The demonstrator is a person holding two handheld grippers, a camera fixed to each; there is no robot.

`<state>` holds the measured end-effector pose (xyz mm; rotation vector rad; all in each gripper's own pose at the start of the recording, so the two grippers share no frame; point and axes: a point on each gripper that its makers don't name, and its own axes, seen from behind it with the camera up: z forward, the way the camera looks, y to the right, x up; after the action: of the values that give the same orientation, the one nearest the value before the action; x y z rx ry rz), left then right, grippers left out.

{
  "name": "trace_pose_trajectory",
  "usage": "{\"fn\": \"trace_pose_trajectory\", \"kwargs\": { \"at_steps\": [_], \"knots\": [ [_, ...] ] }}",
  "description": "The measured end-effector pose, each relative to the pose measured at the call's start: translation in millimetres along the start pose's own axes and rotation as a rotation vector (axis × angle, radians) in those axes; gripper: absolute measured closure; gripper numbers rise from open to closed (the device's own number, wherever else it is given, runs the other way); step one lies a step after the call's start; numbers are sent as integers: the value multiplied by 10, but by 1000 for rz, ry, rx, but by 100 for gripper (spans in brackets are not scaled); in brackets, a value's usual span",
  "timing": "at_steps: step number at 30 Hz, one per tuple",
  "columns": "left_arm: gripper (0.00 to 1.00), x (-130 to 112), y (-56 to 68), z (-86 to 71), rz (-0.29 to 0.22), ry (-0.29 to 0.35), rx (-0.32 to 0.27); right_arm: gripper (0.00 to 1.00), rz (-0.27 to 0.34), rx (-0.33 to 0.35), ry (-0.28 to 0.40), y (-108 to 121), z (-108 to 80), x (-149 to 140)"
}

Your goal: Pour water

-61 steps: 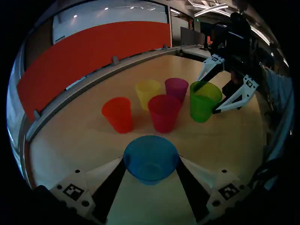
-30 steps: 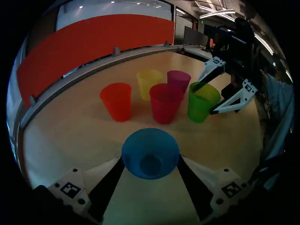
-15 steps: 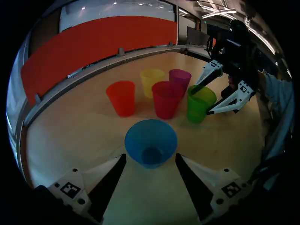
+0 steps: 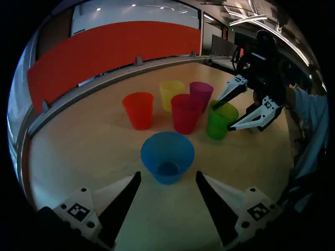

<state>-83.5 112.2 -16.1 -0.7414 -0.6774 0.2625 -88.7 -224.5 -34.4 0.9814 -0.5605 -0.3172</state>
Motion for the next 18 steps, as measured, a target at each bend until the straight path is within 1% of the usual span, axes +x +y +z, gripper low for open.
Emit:
{"fn": "trace_pose_trajectory", "kwargs": {
  "at_steps": [2,4,5,11,18],
  "knots": [
    [2,-6,16,-6,-7,2,-1,6,7,-3,3,5,-7,-1],
    [3,-11,28,-15,-13,3,-2,0,10,-11,2,17,-16,-10],
    [3,-13,33,-21,-16,4,-2,0,12,-16,1,24,-21,-15],
    [3,-33,21,-74,-28,15,12,0,12,-29,-2,26,-85,-62],
    [3,-70,7,-175,-54,33,32,0,22,-63,7,52,-228,-115]
  ]
}}
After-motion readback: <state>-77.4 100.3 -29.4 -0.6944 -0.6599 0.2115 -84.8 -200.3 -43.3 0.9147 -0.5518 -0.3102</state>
